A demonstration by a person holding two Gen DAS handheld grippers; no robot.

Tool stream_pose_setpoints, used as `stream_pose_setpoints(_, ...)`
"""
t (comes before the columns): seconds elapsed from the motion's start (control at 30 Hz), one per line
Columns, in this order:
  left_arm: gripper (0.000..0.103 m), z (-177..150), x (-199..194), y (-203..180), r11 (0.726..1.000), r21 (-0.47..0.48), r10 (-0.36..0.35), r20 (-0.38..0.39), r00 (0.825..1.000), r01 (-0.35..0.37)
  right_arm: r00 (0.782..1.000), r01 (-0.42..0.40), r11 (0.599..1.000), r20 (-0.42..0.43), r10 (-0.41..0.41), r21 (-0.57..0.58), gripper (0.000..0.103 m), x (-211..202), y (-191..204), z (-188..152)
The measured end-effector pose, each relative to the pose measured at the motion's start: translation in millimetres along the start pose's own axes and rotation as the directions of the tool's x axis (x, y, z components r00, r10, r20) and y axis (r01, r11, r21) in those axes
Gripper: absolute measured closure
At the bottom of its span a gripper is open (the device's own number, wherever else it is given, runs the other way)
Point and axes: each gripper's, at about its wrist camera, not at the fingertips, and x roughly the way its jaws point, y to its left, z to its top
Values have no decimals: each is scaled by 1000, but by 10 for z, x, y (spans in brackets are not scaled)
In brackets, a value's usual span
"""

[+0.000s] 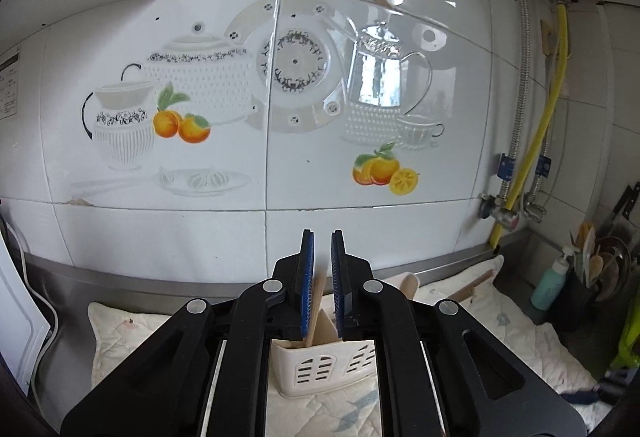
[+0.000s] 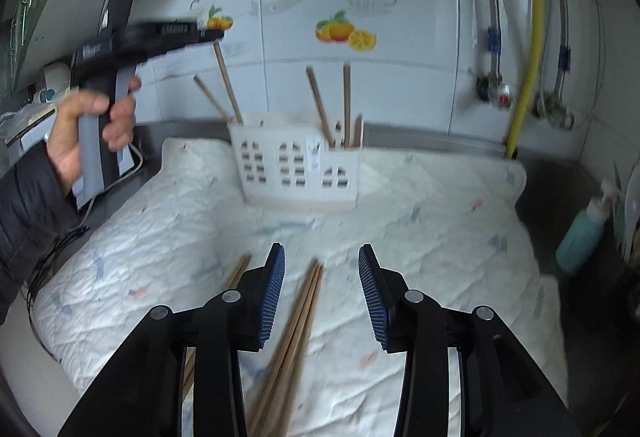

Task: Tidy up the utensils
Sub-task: 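Lower the left tool's chopstick into the holder and open the left tool, then close the right tool on a chopstick while the left tool grasps another chopstick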

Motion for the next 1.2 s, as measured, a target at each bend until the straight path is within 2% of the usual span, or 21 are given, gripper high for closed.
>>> stream_pose_setpoints(0.1,81,23,-100,-41,1000,5,-3,12,1000,3,999,-1,1000,-39,2,25,65,-28,59,-261)
stream_pose_setpoints(0.23,81,-8,-359,-104,1000,0,-21,29,999,21,996,12,999,-91,-8,39,67,-79,139,-615)
stream_pose_setpoints(0.33,80,-106,-589,-168,999,9,-37,32,999,37,990,8,997,-138,3,79,76,-84,145,-884)
stream_pose_setpoints(0.4,76,-225,-752,-224,999,11,-43,13,999,43,987,20,996,-163,-5,86,81,-67,165,-1028)
stream_pose_setpoints(0.5,76,-449,-981,-284,999,17,-52,-12,999,52,984,14,994,-177,6,112,86,-55,181,-1177)
stream_pose_setpoints(0.67,76,-891,-1252,-242,997,-30,-75,-89,993,73,983,13,991,-181,11,130,88,-38,205,-1300)
stream_pose_setpoints(0.9,76,-1569,-1480,-183,993,-88,-100,-216,971,83,982,17,992,-190,7,126,92,65,224,-1331)
stream_pose_setpoints(1.1,76,-2083,-1591,-232,991,-96,-118,-318,941,92,980,18,994,-198,5,112,92,136,281,-1340)
stream_pose_setpoints(1.2,76,-2327,-1631,-297,987,-110,-150,-371,916,117,981,30,994,-196,-9,104,94,137,297,-1343)
